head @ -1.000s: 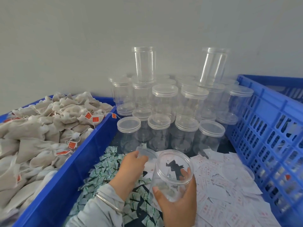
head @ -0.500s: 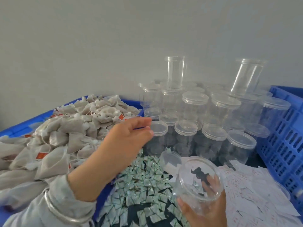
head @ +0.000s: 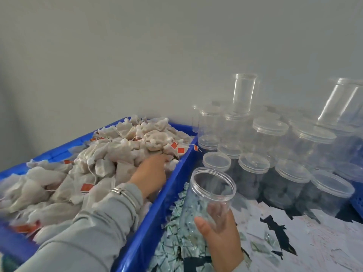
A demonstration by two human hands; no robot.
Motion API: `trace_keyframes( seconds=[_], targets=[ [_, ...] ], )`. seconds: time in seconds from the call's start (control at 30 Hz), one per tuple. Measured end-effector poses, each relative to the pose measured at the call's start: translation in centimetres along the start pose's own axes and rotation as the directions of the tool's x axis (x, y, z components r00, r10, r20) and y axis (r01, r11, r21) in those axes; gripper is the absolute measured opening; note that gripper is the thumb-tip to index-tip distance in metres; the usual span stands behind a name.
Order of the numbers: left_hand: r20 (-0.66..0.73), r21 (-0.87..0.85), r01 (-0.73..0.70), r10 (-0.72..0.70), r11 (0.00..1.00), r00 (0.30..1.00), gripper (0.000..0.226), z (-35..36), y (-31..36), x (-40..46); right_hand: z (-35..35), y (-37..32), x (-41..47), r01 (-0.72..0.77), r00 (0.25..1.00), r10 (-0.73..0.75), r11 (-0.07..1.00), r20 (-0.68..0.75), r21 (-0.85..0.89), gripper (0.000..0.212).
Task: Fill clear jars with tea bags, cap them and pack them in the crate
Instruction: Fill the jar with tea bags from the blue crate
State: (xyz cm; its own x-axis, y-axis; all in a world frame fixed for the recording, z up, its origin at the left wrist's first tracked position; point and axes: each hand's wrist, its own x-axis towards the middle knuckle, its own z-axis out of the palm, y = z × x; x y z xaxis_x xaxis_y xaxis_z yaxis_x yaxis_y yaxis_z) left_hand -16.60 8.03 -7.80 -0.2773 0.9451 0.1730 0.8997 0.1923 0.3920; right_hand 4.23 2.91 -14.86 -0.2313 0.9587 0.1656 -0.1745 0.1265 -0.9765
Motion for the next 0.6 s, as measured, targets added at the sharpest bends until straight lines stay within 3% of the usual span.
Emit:
trace_keyframes(
  seconds=[0.07, 0.13, 0.3, 0.4, 0.5, 0.6],
  targets=[
    [-0.017, 0.154, -0.076, 0.08, 0.985, 0.997, 0.052, 0.6, -0.3, 0.1, 0.1, 0.9, 0.2, -0.037, 0.999, 0.037, 0.999, -0.015, -0.006, 0.082],
    [-0.026, 0.239, -0.063, 0.071, 0.969, 0.997, 0.049, 0.4, -0.3, 0.4, -0.1, 1.3, 0.1, -0.072, 0.997, 0.072, 0.997, -0.017, -0.021, 0.091],
    [-0.034, 0.379, 0.001, 0.013, 0.925, 0.999, 0.021, -0.7, 0.0, 1.1, -1.2, 1.5, -0.2, -0.125, 0.991, 0.125, 0.992, -0.036, 0.019, 0.104],
    [-0.084, 0.186, 0.05, -0.035, 0.981, 0.996, 0.015, -1.1, -0.5, 1.0, -1.7, 2.3, 0.2, -0.134, 0.99, 0.136, 0.989, -0.028, 0.055, 0.095],
    [-0.26, -0.118, 0.064, -0.093, 0.991, 0.961, 0.023, -3.1, -0.4, 0.4, -1.9, 3.0, 0.6, -0.128, 0.991, 0.13, 0.99, -0.039, 0.05, 0.087],
    [-0.331, -0.497, -0.012, -0.177, 0.867, 0.927, 0.02, -4.7, 0.4, -0.4, -2.0, 3.6, 0.8, -0.144, 0.988, 0.145, 0.989, -0.047, 0.031, 0.082]
  ],
)
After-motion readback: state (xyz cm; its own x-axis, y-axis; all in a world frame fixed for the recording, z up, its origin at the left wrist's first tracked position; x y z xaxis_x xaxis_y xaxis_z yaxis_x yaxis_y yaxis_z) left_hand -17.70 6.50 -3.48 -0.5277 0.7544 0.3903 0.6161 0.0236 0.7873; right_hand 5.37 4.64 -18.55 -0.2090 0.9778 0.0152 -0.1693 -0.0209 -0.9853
